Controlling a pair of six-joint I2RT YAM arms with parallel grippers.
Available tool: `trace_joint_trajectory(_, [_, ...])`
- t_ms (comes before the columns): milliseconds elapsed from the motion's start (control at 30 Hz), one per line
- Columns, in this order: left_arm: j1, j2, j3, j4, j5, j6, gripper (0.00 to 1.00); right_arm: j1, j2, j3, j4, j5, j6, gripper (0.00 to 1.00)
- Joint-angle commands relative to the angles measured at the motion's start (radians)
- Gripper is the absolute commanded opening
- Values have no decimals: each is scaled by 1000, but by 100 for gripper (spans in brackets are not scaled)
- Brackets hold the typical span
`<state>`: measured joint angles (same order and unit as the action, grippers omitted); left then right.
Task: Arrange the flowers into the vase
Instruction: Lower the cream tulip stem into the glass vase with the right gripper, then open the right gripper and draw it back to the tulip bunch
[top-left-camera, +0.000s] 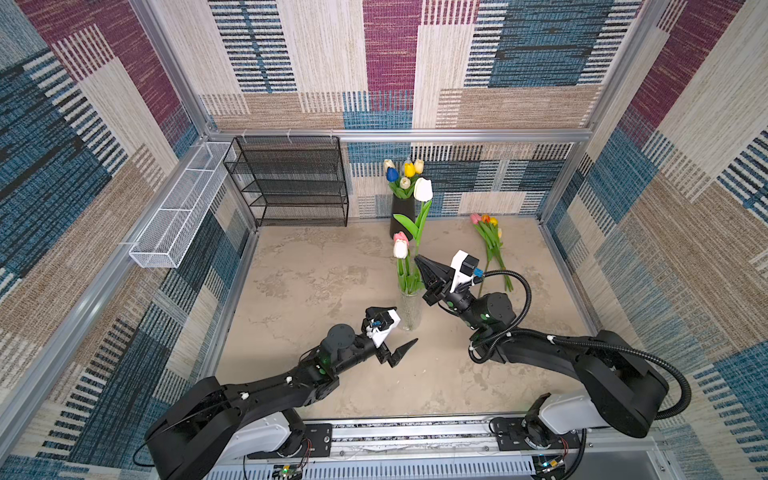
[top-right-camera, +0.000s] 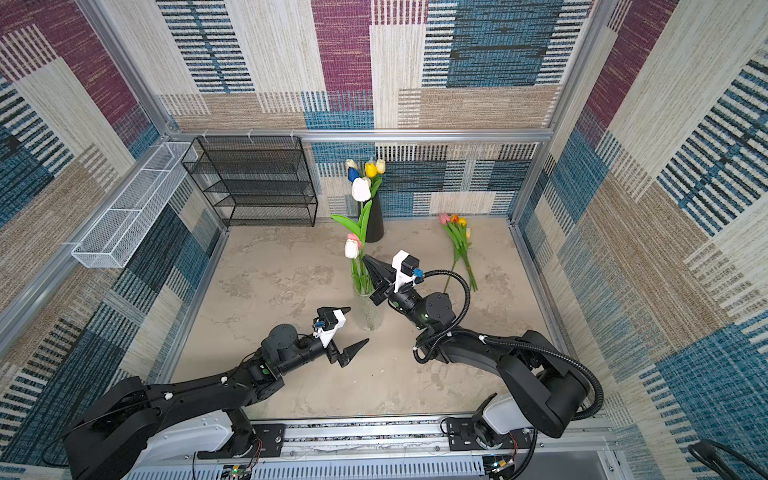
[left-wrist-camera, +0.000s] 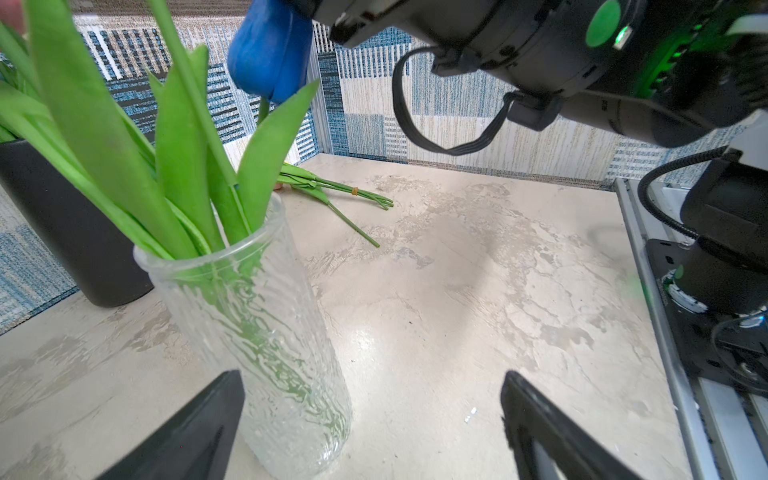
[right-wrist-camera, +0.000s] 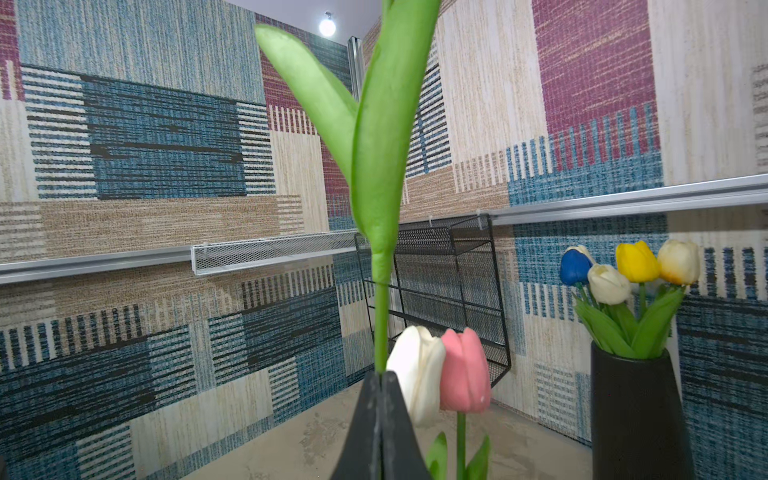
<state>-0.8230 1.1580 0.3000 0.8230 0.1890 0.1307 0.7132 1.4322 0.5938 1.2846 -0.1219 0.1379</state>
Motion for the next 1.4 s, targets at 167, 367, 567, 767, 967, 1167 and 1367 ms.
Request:
trace_joint_trajectory(167, [0,2,5,15,7,4,99,2,34,16,27,41,-77,0])
trace_joint_trajectory(367, [-1,-4,2,11,3,9,99,1,60,25,36,1,-98,7])
trace_joint_trajectory(567, [-1,-16,1,-2,-3,15,99,2,40,14,8,-9,-114,34])
trace_joint_trajectory(767, [-1,-5,5,1,1,14,99,1,2,35,-63,-15,-133,40])
trace_joint_trajectory(967, [-1,-4,6,-1,1,15,99,1,-52,63,-141,-8,-139,47])
trace_joint_trajectory(1167, [-1,-11,4,-2,-4,17,99,0,-190,72,-241,24,-168,50])
trace_joint_trajectory(1367, [0,-11,2,4,3,12,99,-33,-282,235,-599,164,-153,57])
